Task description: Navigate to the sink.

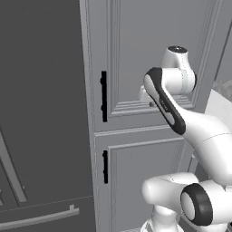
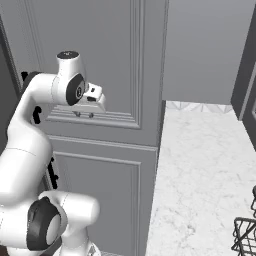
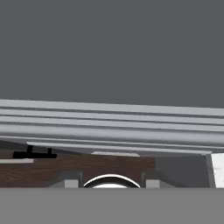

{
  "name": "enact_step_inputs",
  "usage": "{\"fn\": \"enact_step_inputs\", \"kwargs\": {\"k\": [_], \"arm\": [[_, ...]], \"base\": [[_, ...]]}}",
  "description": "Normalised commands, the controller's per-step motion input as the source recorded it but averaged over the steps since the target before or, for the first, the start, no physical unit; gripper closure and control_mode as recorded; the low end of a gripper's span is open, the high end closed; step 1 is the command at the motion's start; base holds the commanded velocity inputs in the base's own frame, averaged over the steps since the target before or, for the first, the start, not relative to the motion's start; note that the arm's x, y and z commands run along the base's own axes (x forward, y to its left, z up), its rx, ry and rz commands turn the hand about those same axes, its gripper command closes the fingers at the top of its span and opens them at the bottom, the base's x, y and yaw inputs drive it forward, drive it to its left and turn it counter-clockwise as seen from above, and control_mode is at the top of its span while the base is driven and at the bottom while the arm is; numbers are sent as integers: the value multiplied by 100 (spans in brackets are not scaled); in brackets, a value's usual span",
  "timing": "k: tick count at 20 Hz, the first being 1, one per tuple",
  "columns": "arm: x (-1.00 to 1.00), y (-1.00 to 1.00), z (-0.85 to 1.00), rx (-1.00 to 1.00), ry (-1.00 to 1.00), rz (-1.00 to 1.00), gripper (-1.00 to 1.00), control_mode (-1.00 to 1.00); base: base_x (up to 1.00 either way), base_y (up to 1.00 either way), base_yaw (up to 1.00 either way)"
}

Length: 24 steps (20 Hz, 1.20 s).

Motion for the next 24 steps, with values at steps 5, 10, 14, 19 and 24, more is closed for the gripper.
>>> {"fn": "enact_step_inputs", "kwargs": {"k": [5, 10, 14, 19, 24], "arm": [[0, 0, 0, 0, 0, 0, -100, 100], [0, 0, 0, 0, 0, 0, -100, 100], [0, 0, 0, 0, 0, 0, -100, 100], [0, 0, 0, 0, 0, 0, -100, 100], [0, 0, 0, 0, 0, 0, -100, 100]], "base": [[0, 0, 0], [-21, 0, 0], [-67, 0, -15], [-35, 14, -82], [-18, 1, -97]]}}
